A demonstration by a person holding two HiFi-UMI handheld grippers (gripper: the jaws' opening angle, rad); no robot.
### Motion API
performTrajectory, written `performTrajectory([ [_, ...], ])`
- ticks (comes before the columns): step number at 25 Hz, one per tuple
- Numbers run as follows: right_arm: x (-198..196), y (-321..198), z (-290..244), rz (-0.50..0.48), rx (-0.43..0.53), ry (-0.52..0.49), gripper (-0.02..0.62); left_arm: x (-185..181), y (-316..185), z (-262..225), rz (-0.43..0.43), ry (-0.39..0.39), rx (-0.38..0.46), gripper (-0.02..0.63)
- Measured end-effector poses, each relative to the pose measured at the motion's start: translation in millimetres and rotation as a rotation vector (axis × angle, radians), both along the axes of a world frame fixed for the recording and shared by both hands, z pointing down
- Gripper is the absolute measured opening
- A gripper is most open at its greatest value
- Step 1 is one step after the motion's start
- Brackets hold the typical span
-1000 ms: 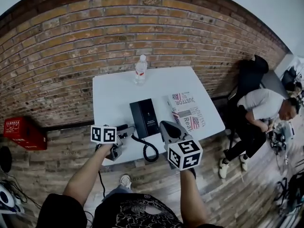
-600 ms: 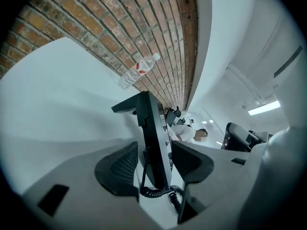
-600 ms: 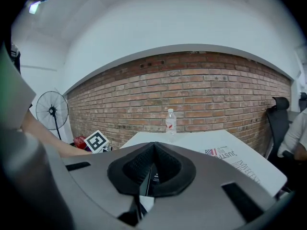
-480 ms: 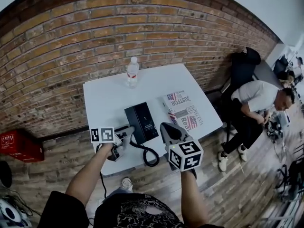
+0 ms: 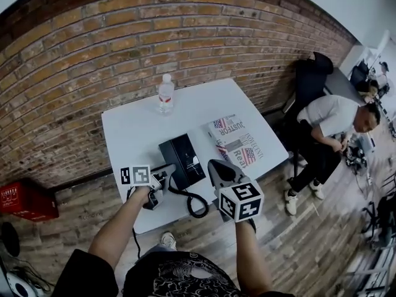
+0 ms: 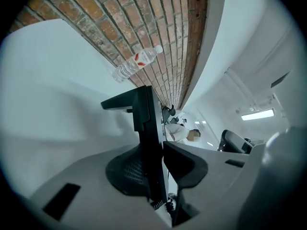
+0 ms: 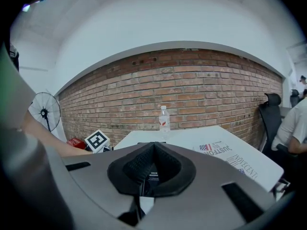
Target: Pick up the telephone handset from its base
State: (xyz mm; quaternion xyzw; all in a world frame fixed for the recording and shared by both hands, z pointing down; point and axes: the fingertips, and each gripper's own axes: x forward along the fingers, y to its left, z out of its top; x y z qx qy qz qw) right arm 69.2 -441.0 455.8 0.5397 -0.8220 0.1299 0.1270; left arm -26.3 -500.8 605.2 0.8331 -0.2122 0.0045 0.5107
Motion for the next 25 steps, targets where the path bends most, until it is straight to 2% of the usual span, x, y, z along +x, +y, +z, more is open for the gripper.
performTrajectory([
  [5,8,-2,2,0.020,-0.006,0.002,0.000,-1,-2,2,0.005,0.037,-0.045,0.091],
  [18,17,11,1,0.031,-0.006,-0.002,0.000,-2,-1,0,-0.030,0.020,-0.067,0.086],
  [25,29,22,-1,0.051,-0.004,-0.011,-0.001,-1,3,-10,-0.042,0.038,-0.055,0.074],
])
